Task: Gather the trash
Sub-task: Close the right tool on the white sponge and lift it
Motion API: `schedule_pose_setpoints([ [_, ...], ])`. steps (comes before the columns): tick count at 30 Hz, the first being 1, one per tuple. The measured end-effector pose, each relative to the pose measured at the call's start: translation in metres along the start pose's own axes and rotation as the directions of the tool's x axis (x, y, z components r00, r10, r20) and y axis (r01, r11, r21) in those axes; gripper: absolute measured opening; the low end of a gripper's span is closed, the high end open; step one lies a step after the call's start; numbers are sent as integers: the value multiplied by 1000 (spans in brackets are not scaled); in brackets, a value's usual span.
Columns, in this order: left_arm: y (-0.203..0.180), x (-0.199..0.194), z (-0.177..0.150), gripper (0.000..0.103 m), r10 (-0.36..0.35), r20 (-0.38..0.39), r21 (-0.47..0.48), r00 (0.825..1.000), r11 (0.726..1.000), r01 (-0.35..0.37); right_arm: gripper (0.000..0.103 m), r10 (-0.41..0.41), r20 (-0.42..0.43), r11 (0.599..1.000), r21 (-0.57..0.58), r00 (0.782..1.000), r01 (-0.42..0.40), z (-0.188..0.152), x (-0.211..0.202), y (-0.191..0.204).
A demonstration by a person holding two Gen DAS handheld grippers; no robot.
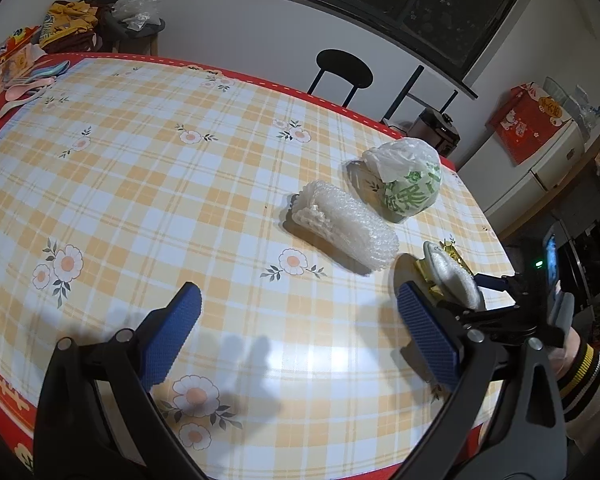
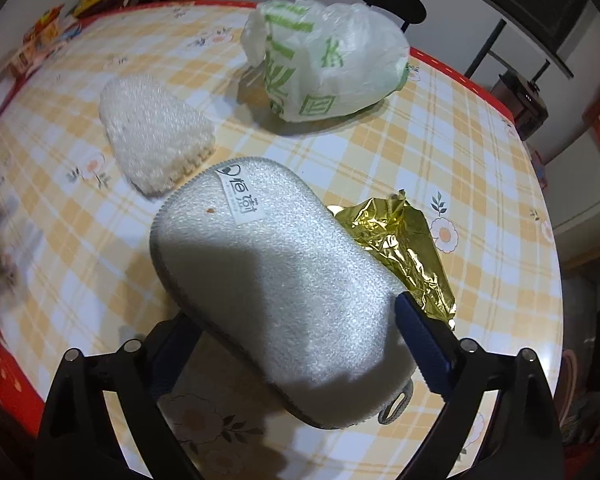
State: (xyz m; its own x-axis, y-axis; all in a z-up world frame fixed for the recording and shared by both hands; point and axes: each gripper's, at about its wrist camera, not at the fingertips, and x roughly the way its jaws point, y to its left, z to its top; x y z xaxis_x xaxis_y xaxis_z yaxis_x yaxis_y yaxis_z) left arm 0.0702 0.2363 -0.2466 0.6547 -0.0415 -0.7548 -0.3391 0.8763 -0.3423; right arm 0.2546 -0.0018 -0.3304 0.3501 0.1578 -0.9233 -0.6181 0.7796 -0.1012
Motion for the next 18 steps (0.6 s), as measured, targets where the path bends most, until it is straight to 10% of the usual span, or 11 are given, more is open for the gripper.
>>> schedule_pose_setpoints([
  [18,-30,13,-1,97,-30,-34,48,999,998,32,28,43,235,971,219,971,-96,-9,-81,-43],
])
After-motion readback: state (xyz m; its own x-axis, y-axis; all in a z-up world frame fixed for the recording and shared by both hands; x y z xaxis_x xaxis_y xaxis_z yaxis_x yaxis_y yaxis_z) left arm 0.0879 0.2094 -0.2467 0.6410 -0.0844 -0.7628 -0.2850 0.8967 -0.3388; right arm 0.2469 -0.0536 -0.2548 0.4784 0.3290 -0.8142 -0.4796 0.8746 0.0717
